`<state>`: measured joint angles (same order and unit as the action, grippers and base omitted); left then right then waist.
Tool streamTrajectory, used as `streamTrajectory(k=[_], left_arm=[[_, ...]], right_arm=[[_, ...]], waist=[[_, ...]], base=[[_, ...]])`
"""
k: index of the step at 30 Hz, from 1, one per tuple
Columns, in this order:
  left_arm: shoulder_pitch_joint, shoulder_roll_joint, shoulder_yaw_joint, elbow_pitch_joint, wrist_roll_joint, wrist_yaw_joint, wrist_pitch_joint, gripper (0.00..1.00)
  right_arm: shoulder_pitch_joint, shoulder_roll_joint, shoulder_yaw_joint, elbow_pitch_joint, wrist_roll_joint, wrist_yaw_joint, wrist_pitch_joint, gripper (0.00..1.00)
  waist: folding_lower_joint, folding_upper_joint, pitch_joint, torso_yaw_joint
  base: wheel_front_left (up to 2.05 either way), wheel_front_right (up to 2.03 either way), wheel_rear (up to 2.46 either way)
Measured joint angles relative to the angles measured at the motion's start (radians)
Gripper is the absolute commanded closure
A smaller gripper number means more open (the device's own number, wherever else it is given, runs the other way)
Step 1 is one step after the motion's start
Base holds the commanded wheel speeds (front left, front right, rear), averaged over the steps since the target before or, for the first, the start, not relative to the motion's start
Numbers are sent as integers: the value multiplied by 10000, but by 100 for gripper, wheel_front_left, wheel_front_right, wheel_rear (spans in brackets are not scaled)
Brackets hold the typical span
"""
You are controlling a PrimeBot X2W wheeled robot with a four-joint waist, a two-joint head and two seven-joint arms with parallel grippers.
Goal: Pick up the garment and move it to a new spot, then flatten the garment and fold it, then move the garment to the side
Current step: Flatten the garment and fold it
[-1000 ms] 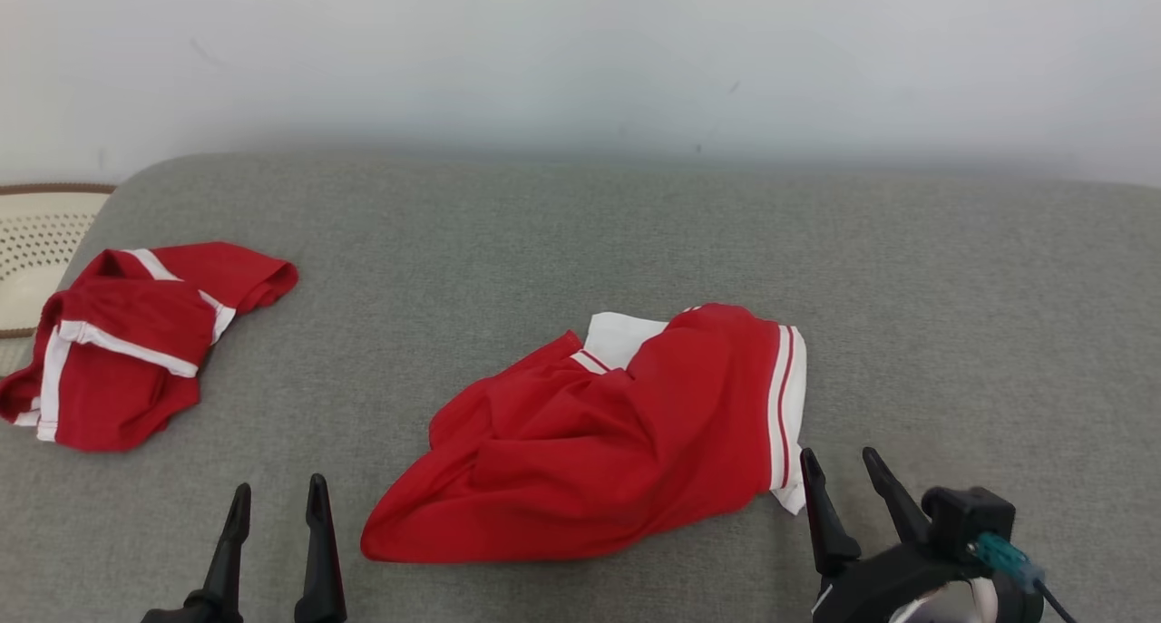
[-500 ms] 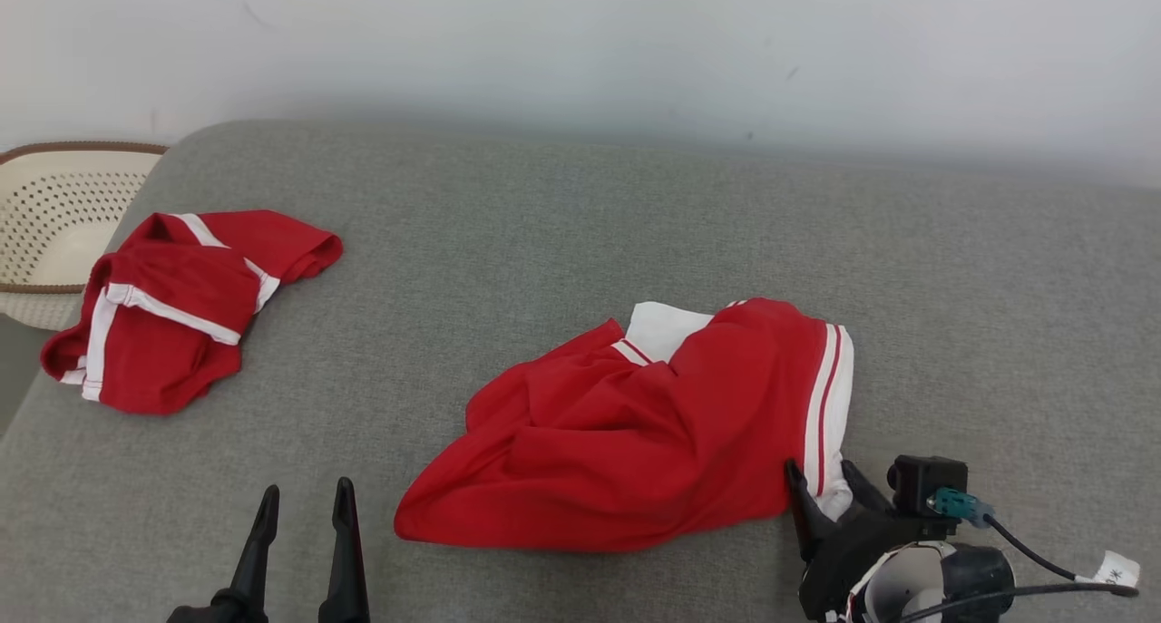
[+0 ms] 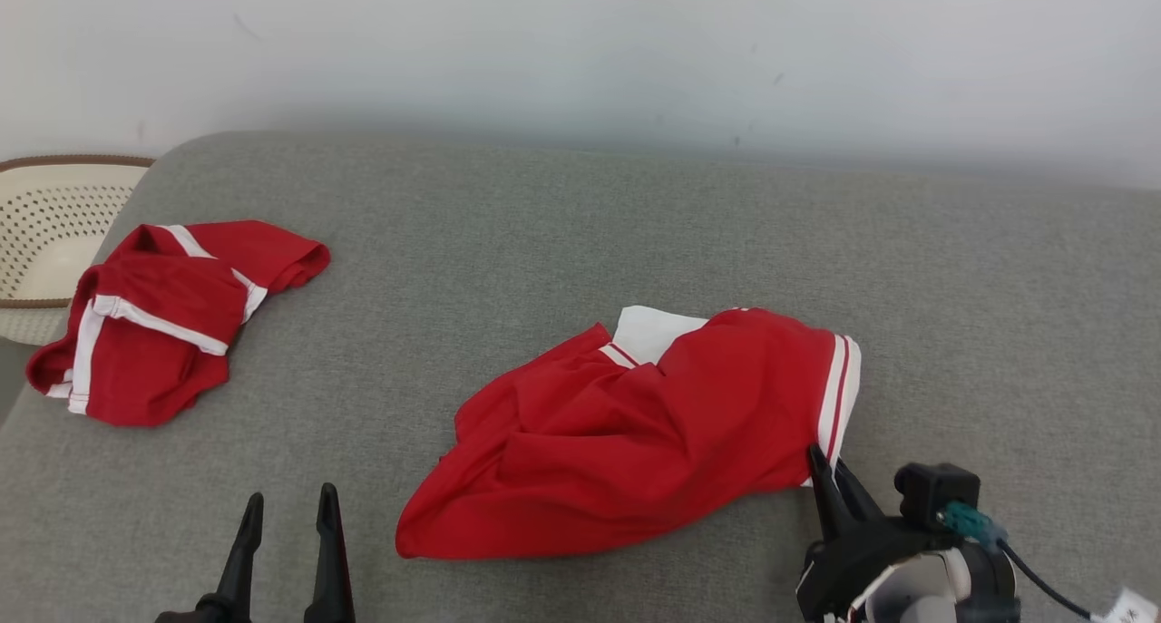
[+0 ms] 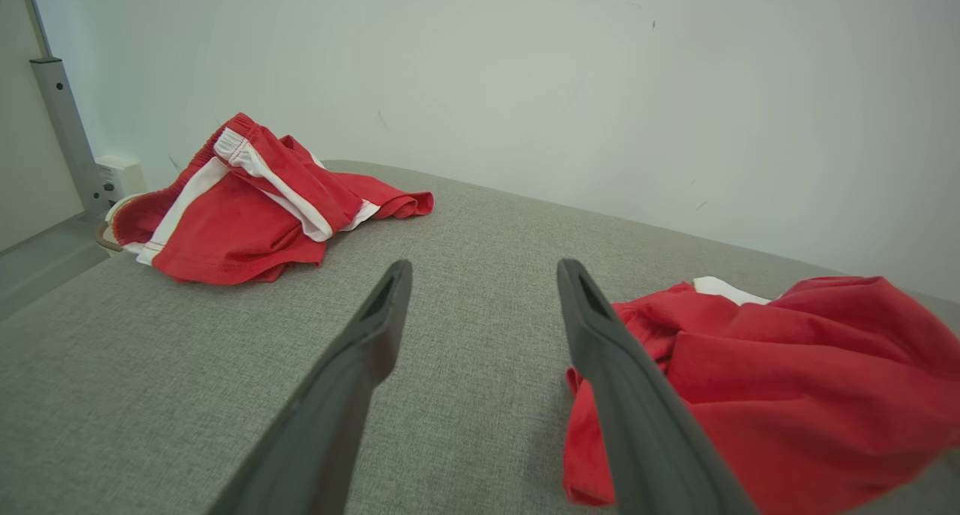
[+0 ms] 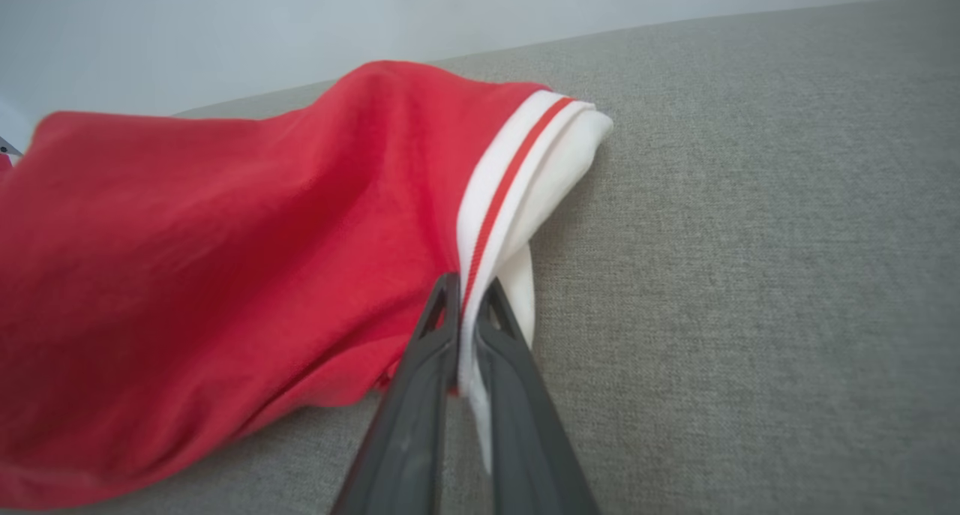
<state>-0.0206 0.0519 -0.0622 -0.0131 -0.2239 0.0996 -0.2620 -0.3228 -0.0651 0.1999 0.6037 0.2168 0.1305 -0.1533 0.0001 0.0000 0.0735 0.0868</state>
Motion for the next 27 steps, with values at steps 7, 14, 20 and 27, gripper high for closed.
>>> streamTrajectory(k=[7,14,20,27], left_arm=[[21,-6,92,52,-82,-13,0,0],[27,-10,-36,50,-150,75,0,0],[11,-12,-79,123,-217,77,0,0],[-7,-12,-121,196,-259,79,0,0]], right_arm=[[1776,82,-79,-2809,92,0,539,100],[3656,130,-332,-5599,-58,0,1877,100],[4823,140,-330,-6608,94,0,2786,100],[5167,144,-499,-6961,100,0,2928,0]], waist=[[0,0,-15,-295],[0,0,91,-439],[0,0,150,-478],[-1,0,157,-472]], base=[[0,0,0],[0,0,0],[0,0,0],[0,0,0]])
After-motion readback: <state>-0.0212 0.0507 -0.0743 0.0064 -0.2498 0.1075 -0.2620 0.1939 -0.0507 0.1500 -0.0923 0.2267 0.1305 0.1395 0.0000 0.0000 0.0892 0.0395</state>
